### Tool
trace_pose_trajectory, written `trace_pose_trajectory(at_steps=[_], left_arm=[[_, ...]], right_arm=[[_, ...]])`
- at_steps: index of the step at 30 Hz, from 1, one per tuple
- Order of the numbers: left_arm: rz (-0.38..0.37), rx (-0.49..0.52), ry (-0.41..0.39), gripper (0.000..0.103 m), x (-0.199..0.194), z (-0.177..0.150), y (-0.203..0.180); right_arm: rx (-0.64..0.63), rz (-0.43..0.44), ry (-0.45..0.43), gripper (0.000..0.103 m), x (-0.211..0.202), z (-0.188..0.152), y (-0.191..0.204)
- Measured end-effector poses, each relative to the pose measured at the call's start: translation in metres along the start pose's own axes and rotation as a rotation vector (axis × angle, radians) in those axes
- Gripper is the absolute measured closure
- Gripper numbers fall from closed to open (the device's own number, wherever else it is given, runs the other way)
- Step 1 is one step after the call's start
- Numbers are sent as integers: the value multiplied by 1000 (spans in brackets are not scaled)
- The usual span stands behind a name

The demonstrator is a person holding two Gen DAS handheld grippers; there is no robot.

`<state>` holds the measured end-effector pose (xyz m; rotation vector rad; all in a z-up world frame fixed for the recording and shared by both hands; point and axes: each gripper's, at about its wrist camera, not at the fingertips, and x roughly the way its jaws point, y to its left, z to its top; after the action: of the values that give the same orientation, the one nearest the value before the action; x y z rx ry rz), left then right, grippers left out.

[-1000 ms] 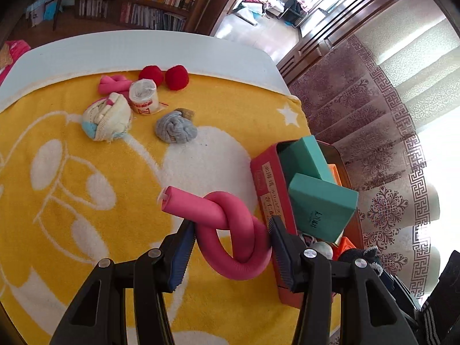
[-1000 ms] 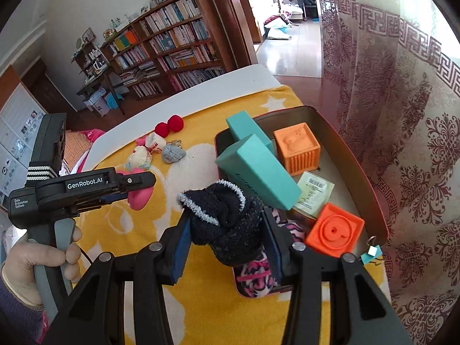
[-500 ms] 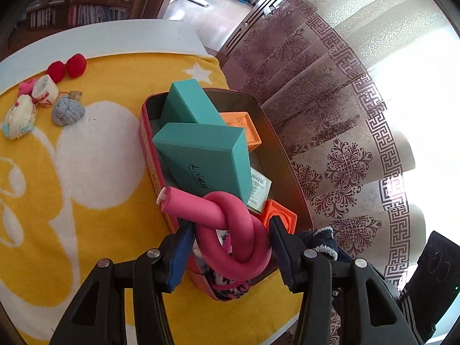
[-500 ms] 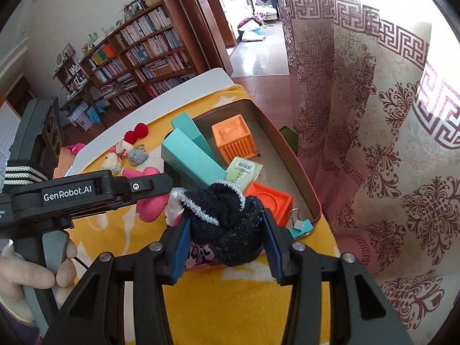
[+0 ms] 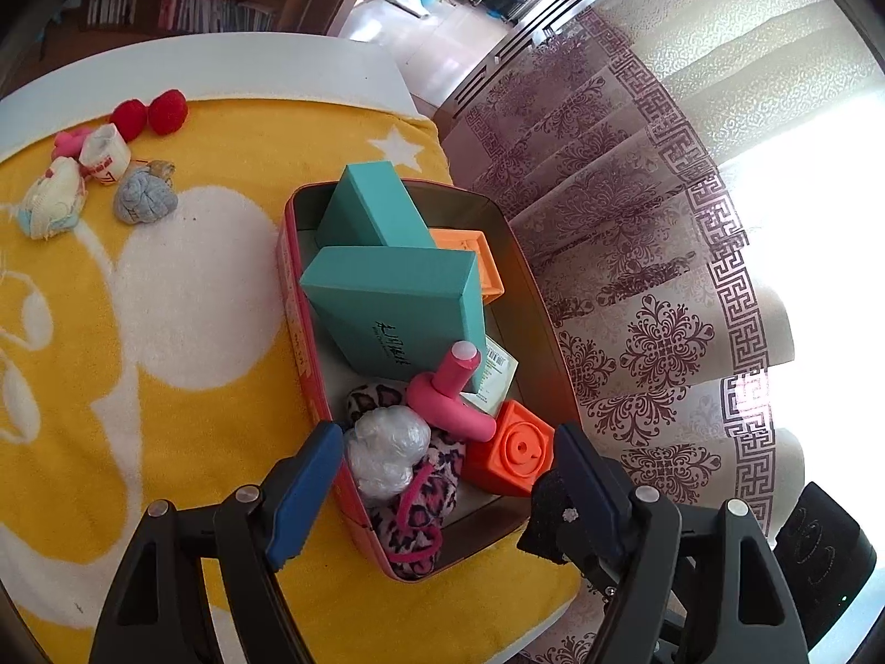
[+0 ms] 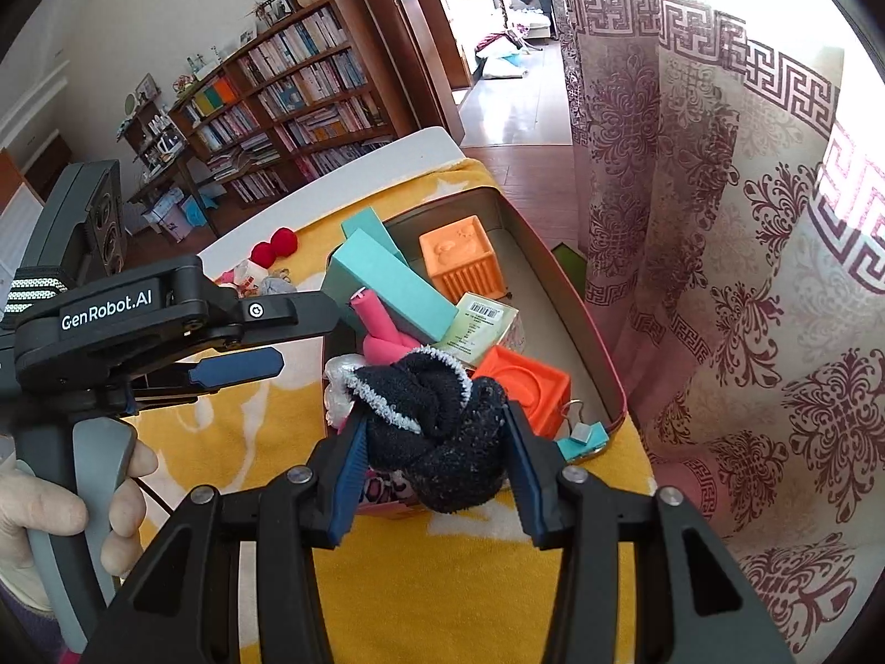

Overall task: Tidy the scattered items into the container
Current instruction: 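Carry pink tube with left gripper into tin while right carries black item there, then open left gripper over tin while right lowers black item inside and opens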

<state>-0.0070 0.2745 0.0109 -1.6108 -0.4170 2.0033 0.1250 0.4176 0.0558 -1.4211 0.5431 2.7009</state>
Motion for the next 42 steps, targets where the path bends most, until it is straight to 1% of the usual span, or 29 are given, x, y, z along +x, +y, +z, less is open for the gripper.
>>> trace_pose_trajectory(at_steps=[4, 7, 9, 10, 12, 13, 20, 23, 27, 31, 39, 42], left_arm=[[15, -35, -15, 23, -9, -1, 14], [27, -59, -23, 23, -16, -3, 26], [34, -74, -25, 23, -19, -5, 34], [38, -82, -26, 23, -21, -6, 38], [43, -98, -32, 23, -25, -7, 46], [45, -106, -35, 23, -28, -8, 50], [53, -150, -62, 23, -46, -10, 76], [60, -170, -72, 23, -54, -10, 89], [69, -202, -88, 23, -66, -13, 107], [72, -257, -103, 23, -78, -16, 132], [97, -361, -142, 23, -103, -25, 185], [99, -407, -144, 23, -109, -26, 205]], right_arm=[[-27, 10, 18, 53, 9, 0, 7], [-49, 22, 62, 49, 23, 0, 13], [-41, 20, 78, 41, 27, 0, 14], [-33, 21, 77, 39, 27, 0, 14], [-16, 19, 63, 31, 24, 1, 12], [-11, 15, 55, 30, 22, 2, 11], [24, -16, 9, 30, 10, 11, 7], [29, -15, -7, 30, 8, 15, 13], [-1, 7, -17, 30, 9, 18, 35], [-46, 36, -16, 30, 15, 21, 61], [-121, 88, 13, 30, 39, 26, 111], [-146, 100, 27, 30, 49, 28, 126]])
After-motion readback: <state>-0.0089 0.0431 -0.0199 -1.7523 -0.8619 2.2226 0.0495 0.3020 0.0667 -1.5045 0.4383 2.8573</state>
